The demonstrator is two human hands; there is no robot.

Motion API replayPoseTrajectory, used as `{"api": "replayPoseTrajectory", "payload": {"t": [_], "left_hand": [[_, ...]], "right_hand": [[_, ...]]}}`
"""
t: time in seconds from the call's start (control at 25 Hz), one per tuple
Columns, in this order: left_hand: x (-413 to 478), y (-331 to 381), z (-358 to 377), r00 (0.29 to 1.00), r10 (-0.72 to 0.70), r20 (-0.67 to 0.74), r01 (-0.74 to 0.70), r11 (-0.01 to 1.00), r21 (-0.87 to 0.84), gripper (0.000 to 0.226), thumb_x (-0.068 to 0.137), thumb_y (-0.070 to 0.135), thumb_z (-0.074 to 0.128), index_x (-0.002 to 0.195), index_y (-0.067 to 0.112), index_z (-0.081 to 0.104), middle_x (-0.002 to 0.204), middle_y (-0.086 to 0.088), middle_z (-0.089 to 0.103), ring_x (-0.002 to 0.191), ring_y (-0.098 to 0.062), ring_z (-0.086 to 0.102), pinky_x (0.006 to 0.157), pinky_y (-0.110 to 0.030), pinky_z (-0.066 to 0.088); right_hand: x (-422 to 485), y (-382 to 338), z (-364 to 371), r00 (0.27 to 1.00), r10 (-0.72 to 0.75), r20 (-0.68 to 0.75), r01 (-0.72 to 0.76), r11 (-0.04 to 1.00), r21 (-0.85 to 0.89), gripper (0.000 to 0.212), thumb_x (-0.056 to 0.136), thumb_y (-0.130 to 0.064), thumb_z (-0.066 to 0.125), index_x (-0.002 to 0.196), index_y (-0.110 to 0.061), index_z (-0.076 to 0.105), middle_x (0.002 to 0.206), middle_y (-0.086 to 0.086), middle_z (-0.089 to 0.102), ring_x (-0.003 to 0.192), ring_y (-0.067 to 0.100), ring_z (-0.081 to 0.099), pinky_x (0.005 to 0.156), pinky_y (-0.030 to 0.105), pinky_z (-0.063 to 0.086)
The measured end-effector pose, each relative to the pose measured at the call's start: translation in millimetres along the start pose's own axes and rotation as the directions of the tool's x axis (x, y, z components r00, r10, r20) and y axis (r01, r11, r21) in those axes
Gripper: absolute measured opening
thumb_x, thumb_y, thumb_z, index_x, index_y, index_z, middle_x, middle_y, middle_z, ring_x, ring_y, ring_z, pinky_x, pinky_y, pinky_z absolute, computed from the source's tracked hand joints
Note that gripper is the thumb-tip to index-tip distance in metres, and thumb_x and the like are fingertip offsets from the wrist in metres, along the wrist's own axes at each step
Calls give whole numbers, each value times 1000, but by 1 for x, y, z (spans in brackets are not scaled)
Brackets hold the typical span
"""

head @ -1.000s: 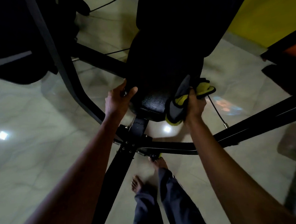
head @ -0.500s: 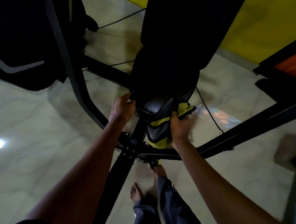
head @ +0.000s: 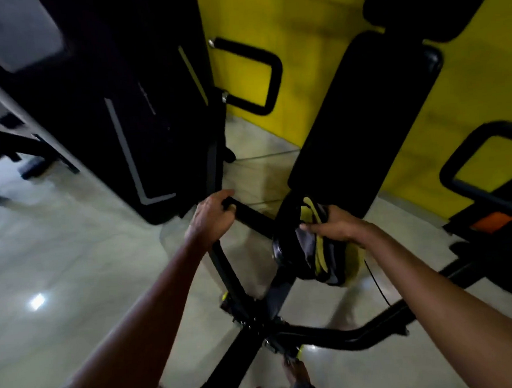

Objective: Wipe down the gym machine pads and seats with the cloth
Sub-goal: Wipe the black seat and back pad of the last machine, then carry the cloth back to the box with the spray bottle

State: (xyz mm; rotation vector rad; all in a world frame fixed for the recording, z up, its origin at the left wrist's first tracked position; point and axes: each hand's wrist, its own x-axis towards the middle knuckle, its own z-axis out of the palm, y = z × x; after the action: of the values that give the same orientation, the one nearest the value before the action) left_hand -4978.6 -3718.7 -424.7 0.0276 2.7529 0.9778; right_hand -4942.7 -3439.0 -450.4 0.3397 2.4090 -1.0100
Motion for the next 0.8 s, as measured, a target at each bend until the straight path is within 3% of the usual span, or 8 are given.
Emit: {"api": "replayPoseTrajectory", "payload": {"t": [0.16, 0.24, 0.32, 0.4, 0.52, 0.64, 0.8], "left_hand": [[-20, 29, -115, 988, 49, -148, -44, 998, 34, 46, 94, 24, 57, 140, 30, 55, 143, 0, 54, 131, -19, 51, 107, -23, 35], [-36, 45, -170, 975, 62, -214, -49, 997, 65, 44, 94, 26, 58, 138, 31, 56, 136, -4, 60, 122, -19, 57, 101, -23, 40], [-54, 59, -223, 956, 79, -283, -50, 993, 109, 44, 93, 27, 59, 137, 31, 58, 132, -7, 63, 121, -22, 58, 100, -24, 41], [-79, 68, -274, 929, 95, -358, -49, 990, 134, 45, 91, 29, 60, 136, 31, 58, 134, -6, 62, 128, -23, 54, 105, -25, 37], [-119, 66, -332, 881, 89, -464, -23, 989, 146, 47, 89, 31, 60, 136, 31, 58, 133, -5, 63, 128, -23, 54, 108, -30, 38], [-162, 59, -370, 836, 62, -545, 34, 986, 164, 48, 87, 30, 59, 135, 28, 59, 120, -10, 68, 119, -25, 59, 100, -31, 42], [-214, 34, -409, 771, -4, -637, 119, 983, 138, 49, 86, 26, 61, 135, 27, 60, 133, -7, 63, 126, -24, 56, 105, -31, 40]], "right_hand": [[-35, -104, -44, 977, -204, -59, 202, 979, -34, 61, 84, -45, 77, 137, -22, 57, 133, 2, 63, 124, 23, 58, 99, 34, 47], [-57, -157, -68, 962, -274, -8, 273, 961, -48, 57, 85, -45, 76, 135, -23, 59, 125, -2, 63, 116, 19, 59, 94, 33, 48], [-80, -208, -90, 938, -346, 27, 347, 934, -81, 58, 84, -46, 76, 134, -22, 59, 128, 0, 65, 118, 22, 60, 98, 37, 49], [-107, -258, -104, 885, -464, 38, 465, 874, -140, 59, 85, -45, 76, 137, -23, 58, 132, 4, 64, 123, 27, 58, 103, 42, 48], [-143, -321, -115, 785, -619, 24, 610, 767, -200, 56, 90, -36, 73, 141, -21, 55, 134, 6, 62, 125, 24, 55, 97, 33, 43], [-166, -372, -122, 724, -689, 33, 674, 698, -243, 55, 92, -31, 72, 142, -18, 54, 135, 9, 61, 127, 27, 54, 101, 34, 42], [-182, -434, -115, 663, -748, 16, 720, 632, -288, 52, 90, -33, 73, 138, -24, 56, 130, 8, 63, 122, 28, 57, 108, 44, 43]]}}
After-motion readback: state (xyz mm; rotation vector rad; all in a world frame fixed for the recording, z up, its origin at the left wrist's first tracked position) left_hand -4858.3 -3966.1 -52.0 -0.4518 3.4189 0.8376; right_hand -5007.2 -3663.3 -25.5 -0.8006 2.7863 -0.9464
